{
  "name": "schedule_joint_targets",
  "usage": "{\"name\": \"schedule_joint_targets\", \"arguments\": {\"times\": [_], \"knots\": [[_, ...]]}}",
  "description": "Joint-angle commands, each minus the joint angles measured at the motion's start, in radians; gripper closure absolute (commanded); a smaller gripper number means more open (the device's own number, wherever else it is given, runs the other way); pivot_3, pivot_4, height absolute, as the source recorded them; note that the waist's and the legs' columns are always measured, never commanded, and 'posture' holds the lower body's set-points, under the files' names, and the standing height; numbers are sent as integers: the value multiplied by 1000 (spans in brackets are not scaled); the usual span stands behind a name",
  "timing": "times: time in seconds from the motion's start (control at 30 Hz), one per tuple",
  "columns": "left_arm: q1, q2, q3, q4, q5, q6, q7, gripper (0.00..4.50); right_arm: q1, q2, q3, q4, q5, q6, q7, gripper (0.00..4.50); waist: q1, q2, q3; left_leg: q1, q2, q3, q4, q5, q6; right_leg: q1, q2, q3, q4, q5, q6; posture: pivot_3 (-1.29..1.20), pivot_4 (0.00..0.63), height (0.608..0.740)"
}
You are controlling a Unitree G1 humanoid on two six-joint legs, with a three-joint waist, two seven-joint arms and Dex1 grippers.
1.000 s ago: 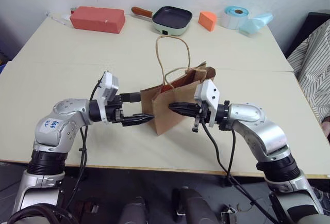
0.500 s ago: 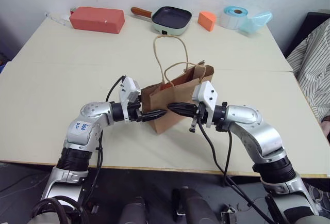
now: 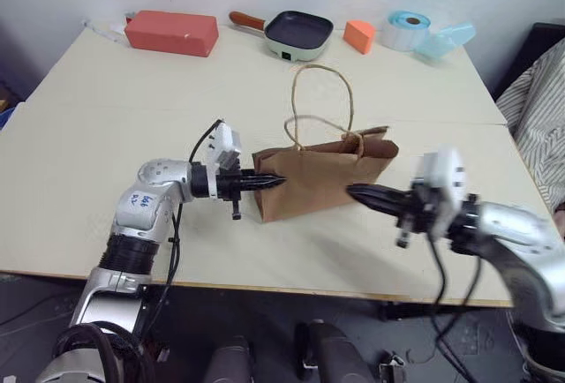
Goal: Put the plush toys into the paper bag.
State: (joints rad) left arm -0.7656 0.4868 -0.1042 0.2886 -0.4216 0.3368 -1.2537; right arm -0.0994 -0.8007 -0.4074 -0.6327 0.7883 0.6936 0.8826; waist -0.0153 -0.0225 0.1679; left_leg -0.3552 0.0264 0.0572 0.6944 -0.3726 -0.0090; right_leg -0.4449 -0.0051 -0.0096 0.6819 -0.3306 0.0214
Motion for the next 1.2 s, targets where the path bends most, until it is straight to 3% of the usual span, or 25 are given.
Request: {"name": "schedule_joint_targets", "arguments": {"times": [0.03,0.2,0.33,0.43,0.47,0.67,0.8,0.93,1.07,1.2], "knots": [[-151,-20,-17,166,24,-113,-158,4500,109,-113,-343,-75,253,126,79,4081,1,0,0,1,0,0,0,0,0,0,1,0,0,0,0,0,150,740],[-330,-103,-58,501,115,-265,-277,4500,275,-186,-623,-74,390,220,95,2629,14,-1,0,3,-1,3,-2,-1,1,2,2,3,-4,0,0,0,150,740],[-378,-152,-64,676,180,-361,-294,4500,333,-163,-641,-67,350,194,50,1271,11,-2,0,3,-1,5,-2,-1,2,2,3,6,-3,0,1,0,150,740],[-375,-161,-60,725,218,-391,-260,4500,338,-139,-586,-50,293,148,15,307,11,-3,1,3,-1,5,-2,-1,2,0,3,7,-3,0,1,0,150,740],[-370,-156,-52,720,218,-380,-254,4075,336,-136,-568,-45,280,136,9,0,12,-2,1,3,-1,5,-2,-1,2,0,3,7,-3,0,1,0,150,740],[-254,-21,-9,499,174,-236,-283,2459,288,-168,-468,33,241,91,43,0,8,-2,1,5,0,5,-2,-1,2,0,3,8,0,0,1,0,150,740],[-127,159,97,148,48,64,-238,1264,229,-235,-396,150,191,55,134,0,-4,-2,1,4,0,5,-2,-1,2,-1,3,10,1,0,0,0,150,740],[23,369,290,-194,-169,439,-179,93,134,-312,-330,275,173,44,220,0,-14,-2,1,4,1,4,-2,-1,1,-1,3,9,3,0,0,0,150,740],[206,527,538,-445,-369,679,-140,41,38,-397,-250,392,164,42,352,0,-13,-1,1,4,0,2,-1,-1,1,0,2,9,-2,0,0,0,150,740],[421,626,646,-581,-366,666,-168,41,-81,-455,-182,518,153,40,424,0,-12,0,1,4,0,1,-2,-1,2,1,2,9,-3,0,0,0,150,740]]}}
